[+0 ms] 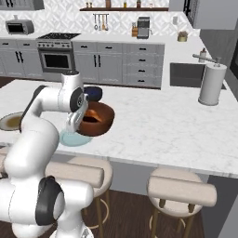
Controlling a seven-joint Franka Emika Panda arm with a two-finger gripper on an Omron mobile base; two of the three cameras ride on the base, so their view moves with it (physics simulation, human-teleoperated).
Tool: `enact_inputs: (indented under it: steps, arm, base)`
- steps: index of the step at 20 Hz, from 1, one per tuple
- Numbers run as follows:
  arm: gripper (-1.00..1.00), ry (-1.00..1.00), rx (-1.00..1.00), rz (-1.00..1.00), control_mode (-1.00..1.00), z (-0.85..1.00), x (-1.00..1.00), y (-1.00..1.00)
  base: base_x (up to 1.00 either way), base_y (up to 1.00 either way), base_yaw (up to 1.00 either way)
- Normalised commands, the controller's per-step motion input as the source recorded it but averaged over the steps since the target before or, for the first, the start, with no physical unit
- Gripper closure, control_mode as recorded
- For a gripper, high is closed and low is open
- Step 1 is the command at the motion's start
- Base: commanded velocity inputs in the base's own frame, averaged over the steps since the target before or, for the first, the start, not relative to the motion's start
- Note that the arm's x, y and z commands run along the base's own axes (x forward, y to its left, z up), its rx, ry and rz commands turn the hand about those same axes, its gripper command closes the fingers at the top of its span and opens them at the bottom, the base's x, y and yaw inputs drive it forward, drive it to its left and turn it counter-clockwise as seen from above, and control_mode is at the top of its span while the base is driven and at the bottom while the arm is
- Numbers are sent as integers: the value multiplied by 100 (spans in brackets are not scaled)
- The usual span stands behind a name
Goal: Pick the chicken drumstick and avocado from their plates and place them in the bowl. Then put the bowl in the fridge.
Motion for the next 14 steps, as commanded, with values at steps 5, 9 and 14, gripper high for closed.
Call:
enact_inputs:
  steps: [5,9,14]
  arm:
    - [100,0,-14,51,-100,4,-61,10]
    - [100,0,-3,6,-100,0,-15,0]
    - [100,0,0,0,-100,0,0,0]
  base:
    - [0,0,0]
    - [0,0,0]
    - [0,0,0]
